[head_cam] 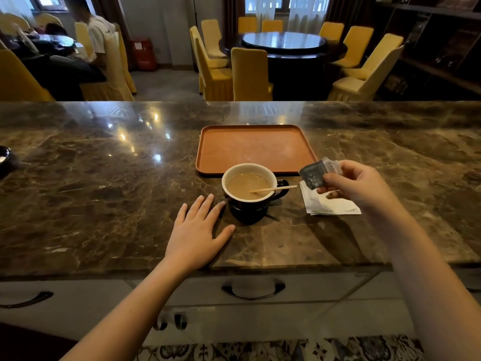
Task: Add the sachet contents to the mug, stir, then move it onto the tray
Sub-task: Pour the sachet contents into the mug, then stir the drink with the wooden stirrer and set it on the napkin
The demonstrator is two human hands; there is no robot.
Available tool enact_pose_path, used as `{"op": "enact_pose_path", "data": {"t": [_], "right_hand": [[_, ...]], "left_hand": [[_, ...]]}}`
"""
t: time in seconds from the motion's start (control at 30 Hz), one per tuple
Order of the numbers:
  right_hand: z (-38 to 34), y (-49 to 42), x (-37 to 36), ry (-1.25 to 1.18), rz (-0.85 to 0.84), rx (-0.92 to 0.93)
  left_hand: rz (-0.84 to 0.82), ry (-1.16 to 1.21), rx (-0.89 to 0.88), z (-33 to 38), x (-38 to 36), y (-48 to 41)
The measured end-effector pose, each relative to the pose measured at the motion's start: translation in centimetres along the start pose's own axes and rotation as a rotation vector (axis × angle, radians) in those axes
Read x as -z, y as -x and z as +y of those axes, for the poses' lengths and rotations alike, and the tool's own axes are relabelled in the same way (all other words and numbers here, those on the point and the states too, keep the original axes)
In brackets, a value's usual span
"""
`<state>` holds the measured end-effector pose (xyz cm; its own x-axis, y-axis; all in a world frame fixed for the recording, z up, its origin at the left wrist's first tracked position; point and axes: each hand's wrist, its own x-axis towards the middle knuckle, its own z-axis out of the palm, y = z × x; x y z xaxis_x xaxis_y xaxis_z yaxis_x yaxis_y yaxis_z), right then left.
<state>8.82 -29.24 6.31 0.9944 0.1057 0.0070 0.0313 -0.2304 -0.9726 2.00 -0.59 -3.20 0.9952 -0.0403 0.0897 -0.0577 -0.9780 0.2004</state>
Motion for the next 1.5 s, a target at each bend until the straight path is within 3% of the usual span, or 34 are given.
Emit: {"op": "enact_pose_path", "data": {"t": [0.3, 0.83, 0.93, 1.03, 1.27, 1.5], "right_hand": [[2.7, 2.5, 0.0, 0.394, -0.138, 0.021], [3.2, 3.2, 0.1, 0.361, -0.155, 0.040], [2.7, 2.9, 0.5, 0.343, -0.252, -0.023], [2.7, 2.2, 0.3, 0.483, -0.344, -0.038], [4.1, 1.4, -1.6, 0.821, -0.245, 0.127], [4.3, 1.3, -1.9, 0.857, -0.191, 0.196]], "left_hand": [[-0.063, -0.044, -0.009, 0.1, 0.2, 0.0], [-0.056, -0.046, 0.000, 0.2, 0.2, 0.1], [-0.057, -0.050, -0.001, 0.3, 0.2, 0.1], [-0.053, -0.052, -0.004, 0.2, 0.1, 0.0], [-0.056, -0.049, 0.000, 0.3, 0.2, 0.1], [-0.063, -0.063, -0.005, 0.3, 0.2, 0.0]]}}
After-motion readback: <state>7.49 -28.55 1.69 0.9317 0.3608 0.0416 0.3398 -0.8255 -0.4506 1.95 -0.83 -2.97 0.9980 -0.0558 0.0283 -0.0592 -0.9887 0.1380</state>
